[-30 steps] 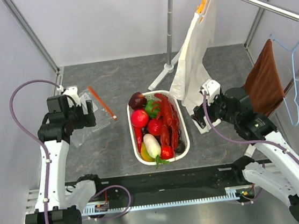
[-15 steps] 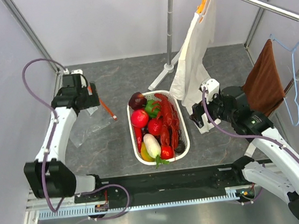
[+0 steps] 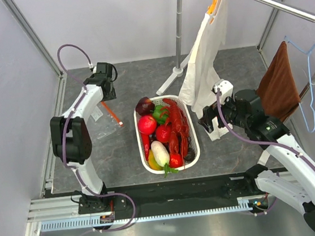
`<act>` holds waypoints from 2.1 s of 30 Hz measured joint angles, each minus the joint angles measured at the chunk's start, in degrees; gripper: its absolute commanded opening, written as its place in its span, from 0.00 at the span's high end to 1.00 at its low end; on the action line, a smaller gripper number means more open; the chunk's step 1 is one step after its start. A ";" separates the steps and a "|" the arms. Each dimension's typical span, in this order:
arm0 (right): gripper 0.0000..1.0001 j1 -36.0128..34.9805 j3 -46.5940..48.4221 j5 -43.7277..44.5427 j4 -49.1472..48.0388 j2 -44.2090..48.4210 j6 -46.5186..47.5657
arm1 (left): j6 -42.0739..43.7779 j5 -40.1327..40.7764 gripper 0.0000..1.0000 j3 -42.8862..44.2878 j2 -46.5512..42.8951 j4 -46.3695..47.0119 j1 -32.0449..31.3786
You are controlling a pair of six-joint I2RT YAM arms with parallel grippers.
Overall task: Place the food in the zip-top bag and seal the zipper
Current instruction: Pick up the zipper food storage bag at the center of the board, then open the zipper of the food storage bag.
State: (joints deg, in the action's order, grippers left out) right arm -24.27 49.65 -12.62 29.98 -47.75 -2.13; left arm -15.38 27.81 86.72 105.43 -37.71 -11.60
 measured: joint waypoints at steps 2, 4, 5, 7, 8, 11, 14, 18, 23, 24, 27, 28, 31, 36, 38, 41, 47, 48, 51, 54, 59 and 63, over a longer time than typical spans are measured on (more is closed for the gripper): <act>0.01 0.00 -0.13 -0.48 -0.22 0.20 -0.11 | -0.46 1.07 0.27 1.53 3.21 -0.11 0.07; 0.01 0.00 -0.46 -0.98 -0.55 0.31 -0.24 | -0.70 1.81 0.27 2.84 5.99 -0.46 0.07; 0.01 0.00 -0.55 -1.25 -0.59 0.31 -0.26 | -0.74 2.12 0.27 3.39 7.21 -0.57 0.04; 0.01 0.00 -0.79 -1.84 -0.76 0.28 -0.28 | -0.87 2.67 0.27 4.59 9.40 -0.96 0.07; 0.01 0.00 -0.87 -2.21 -0.81 0.28 -0.33 | -0.90 3.02 0.27 5.05 10.25 -1.01 0.07; 0.01 0.00 -1.14 -2.99 -0.90 0.35 -0.57 | -1.40 3.82 0.27 6.25 12.68 -1.20 0.33; 0.01 0.00 -1.51 -3.98 -0.85 0.46 -0.61 | -1.97 3.96 0.28 6.49 14.08 -1.44 0.63; 0.01 0.00 -1.57 -5.25 -0.85 0.50 -0.61 | -2.60 4.31 0.29 6.49 14.97 -2.43 0.98; 0.01 0.00 -1.57 -6.10 -0.83 0.48 -0.37 | -3.63 4.59 0.38 6.49 15.06 -3.08 1.55; 0.01 0.00 -1.57 -6.23 -0.85 0.48 -0.26 | -3.78 4.57 0.38 6.49 15.08 -3.19 1.57; 0.01 0.00 -1.57 -6.88 -0.85 0.42 -0.22 | -4.57 3.98 0.38 6.51 15.50 -3.72 1.99; 0.01 0.00 -1.57 -6.99 -0.85 0.37 -0.22 | -4.81 3.69 0.38 6.58 15.82 -3.93 2.16; 0.01 0.00 -1.55 -7.17 -0.85 0.15 -0.22 | -5.29 3.28 0.38 6.67 16.98 -4.35 2.54; 0.01 0.00 -1.55 -7.32 -0.85 0.00 -0.24 | -5.99 3.06 0.47 6.69 17.75 -5.01 2.91; 0.01 0.00 -1.55 -7.34 -0.85 -0.02 -0.24 | -6.23 2.89 0.62 6.80 17.75 -5.11 2.91; 0.01 -0.02 -1.55 -7.54 -0.87 -0.17 -0.68 | -6.36 1.66 0.87 6.80 17.73 -5.40 2.91; 0.01 -0.70 -1.53 -8.39 -3.15 -1.95 -3.06 | -6.05 -1.46 0.98 6.03 14.56 -6.27 2.91; 0.01 -0.90 -1.53 -8.48 -3.65 -2.40 -3.45 | -5.97 -1.88 0.98 5.70 13.29 -6.56 2.91; 0.01 -2.75 -1.40 -8.55 -5.97 -4.94 -5.70 | -4.44 -4.55 0.98 3.48 6.84 -6.78 2.91; 0.01 -5.35 -0.72 -8.55 -8.04 -8.04 -7.89 | -1.49 -8.24 0.98 1.11 -1.81 -6.84 2.95; 0.01 -11.67 2.84 -7.26 -10.97 -14.03 -11.04 | 4.37 -15.30 0.98 -3.78 -17.29 -6.47 2.97; 0.01 -16.61 10.82 -5.42 -12.87 -21.22 -14.34 | 7.06 -19.89 0.98 -6.95 -26.51 -6.80 2.97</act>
State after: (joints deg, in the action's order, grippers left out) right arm -40.88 60.47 -18.04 17.10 -68.97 -16.47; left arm -8.32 7.92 79.77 78.91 -44.51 -8.62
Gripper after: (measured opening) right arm 0.993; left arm 0.029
